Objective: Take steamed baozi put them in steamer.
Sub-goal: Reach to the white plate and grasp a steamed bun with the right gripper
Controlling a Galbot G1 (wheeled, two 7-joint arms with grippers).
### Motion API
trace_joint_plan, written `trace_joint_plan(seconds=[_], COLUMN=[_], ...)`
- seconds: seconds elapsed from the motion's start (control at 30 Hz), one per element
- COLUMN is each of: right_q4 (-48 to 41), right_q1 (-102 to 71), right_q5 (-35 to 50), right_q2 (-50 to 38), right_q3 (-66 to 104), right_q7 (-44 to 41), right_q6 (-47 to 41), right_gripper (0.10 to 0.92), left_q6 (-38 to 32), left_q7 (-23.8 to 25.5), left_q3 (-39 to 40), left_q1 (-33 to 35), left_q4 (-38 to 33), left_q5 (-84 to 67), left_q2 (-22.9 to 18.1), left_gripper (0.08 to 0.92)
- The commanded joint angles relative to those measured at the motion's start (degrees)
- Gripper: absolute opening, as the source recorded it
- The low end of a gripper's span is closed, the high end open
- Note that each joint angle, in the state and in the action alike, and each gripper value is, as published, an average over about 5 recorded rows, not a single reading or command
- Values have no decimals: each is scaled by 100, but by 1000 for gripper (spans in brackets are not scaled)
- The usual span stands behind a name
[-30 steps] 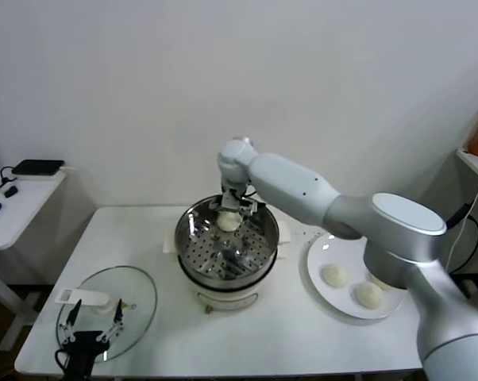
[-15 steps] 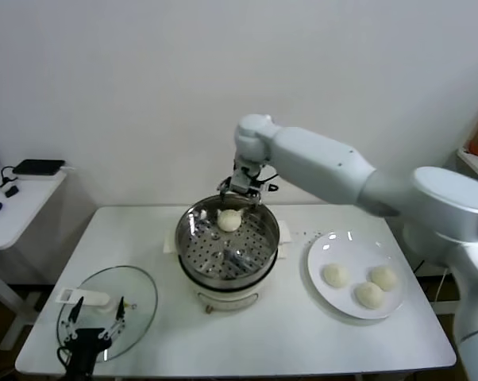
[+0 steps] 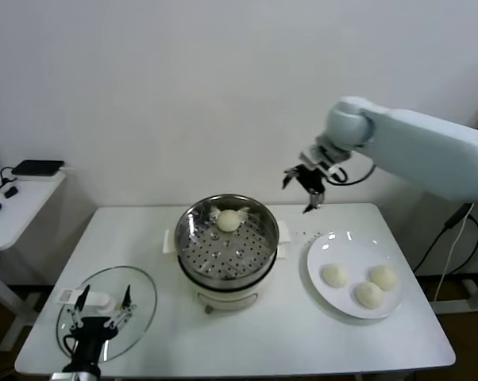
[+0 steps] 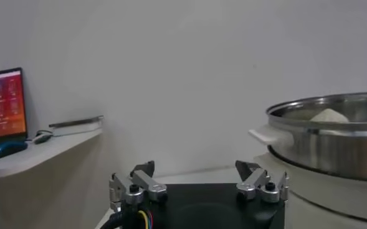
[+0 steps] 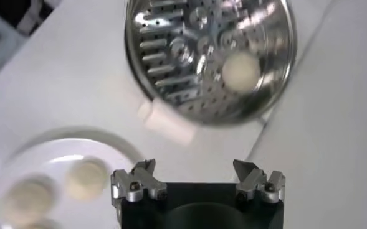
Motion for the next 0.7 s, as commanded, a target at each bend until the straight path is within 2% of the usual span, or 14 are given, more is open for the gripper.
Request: trace_joint_plan(seconds=[0.03, 0.23, 0.7], right_q4=[427, 251, -488], right_q1=[-937, -1858, -2933], right_q5=[510, -123, -492], right_q2=[-1726, -1742, -876], right_q3=[249, 890, 1304], right_q7=[186, 185, 291], right_q6=[-967, -930, -944], right_gripper=[823, 823, 823], left_q6=[31, 8, -68], left_q7=[13, 13, -2], left_q3=[44, 74, 64], left_q1=[5, 98, 284], left_q4=[-61, -105, -122], left_q5=[3, 40, 97], left_q2=[21, 16, -24], left_gripper=[823, 823, 823])
